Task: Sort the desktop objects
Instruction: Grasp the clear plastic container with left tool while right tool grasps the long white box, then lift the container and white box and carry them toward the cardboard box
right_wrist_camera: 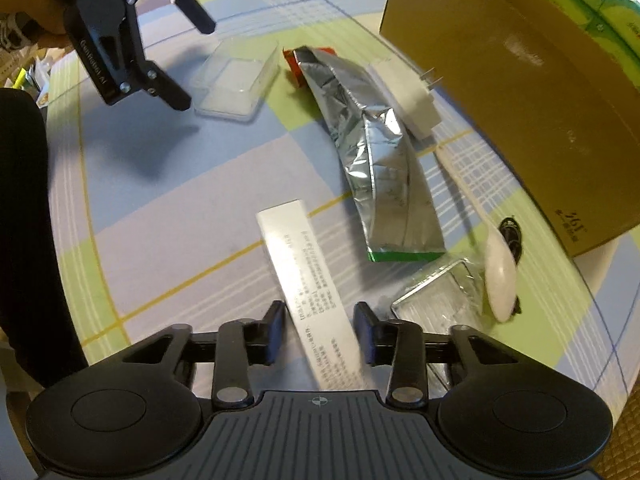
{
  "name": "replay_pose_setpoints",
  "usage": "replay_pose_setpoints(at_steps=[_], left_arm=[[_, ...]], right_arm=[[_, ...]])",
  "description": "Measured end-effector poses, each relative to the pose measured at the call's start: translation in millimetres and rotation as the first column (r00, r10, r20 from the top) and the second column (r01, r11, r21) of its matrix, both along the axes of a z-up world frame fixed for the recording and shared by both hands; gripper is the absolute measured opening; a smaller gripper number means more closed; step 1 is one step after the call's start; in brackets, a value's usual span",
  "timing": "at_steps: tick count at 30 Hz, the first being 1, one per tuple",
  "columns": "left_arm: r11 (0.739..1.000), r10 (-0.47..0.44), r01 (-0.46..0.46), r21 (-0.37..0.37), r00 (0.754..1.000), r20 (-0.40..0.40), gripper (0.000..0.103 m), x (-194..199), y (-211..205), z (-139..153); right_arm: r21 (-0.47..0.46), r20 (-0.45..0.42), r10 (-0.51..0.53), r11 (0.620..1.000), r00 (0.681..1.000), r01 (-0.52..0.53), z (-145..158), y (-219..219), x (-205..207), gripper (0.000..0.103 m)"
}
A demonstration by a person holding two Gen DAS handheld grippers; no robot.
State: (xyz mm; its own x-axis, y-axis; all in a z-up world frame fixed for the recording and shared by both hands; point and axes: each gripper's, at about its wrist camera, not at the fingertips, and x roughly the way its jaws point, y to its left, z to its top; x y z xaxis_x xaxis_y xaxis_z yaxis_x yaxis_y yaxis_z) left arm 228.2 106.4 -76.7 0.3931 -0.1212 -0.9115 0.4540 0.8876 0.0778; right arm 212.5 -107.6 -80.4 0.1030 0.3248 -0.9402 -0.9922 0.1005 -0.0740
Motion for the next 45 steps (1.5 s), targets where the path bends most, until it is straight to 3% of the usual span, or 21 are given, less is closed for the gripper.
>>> replay_pose_setpoints(at_steps=[2, 7, 10, 14, 21, 30, 45], left_arm=[[1.0, -0.009, 0.009, -0.01, 1.0, -0.003, 0.096, 6.8, -0.3, -2.3], [0.999, -0.044, 0.044, -0.02, 0.999, 0.004, 0.096, 20.7, -6.3, -8.0], [0.999, -0.048, 0.048, -0.013, 0.999, -0.004, 0.085, 26.5, -9.5, -13.3], [0.999, -0.032, 0.031, -0.025, 0.999, -0.014, 0.085, 21.4, -14.7, -14.4], [0.999, 0.005, -0.007, -0.046, 0.999, -0.037, 0.084, -3.6, -34.8, -13.0], [0.999, 0.042, -0.042, -0.022, 0.999, -0.027, 0.084, -12.9, -48.7, -13.7], [0.971, 0.212, -0.21, -0.114, 0.977, 0.01, 0.084, -39.7, -68.9, 24.9]], right_arm=[[0.004, -0.02, -0.009, 1.0, 1.0, 0.009, -0.4, 3.9, 1.3, 0.023], [0.012, -0.052, -0.039, 0.999, 0.998, 0.04, 0.5, 11.0, 2.8, 0.023], [0.016, -0.08, -0.078, 0.997, 0.994, 0.08, 0.5, 11.4, 5.6, 0.023], [0.015, -0.103, -0.125, 0.992, 0.987, 0.127, 0.9, 9.7, 5.9, 0.023], [0.014, -0.063, -0.113, 0.993, 0.992, 0.114, -6.7, 13.5, -2.9, 0.024], [0.033, -0.068, -0.201, 0.979, 0.977, 0.203, -6.4, 9.6, -7.1, 0.023], [0.144, -0.098, -0.414, 0.894, 0.905, 0.425, 38.0, -32.0, -12.2, 0.023]])
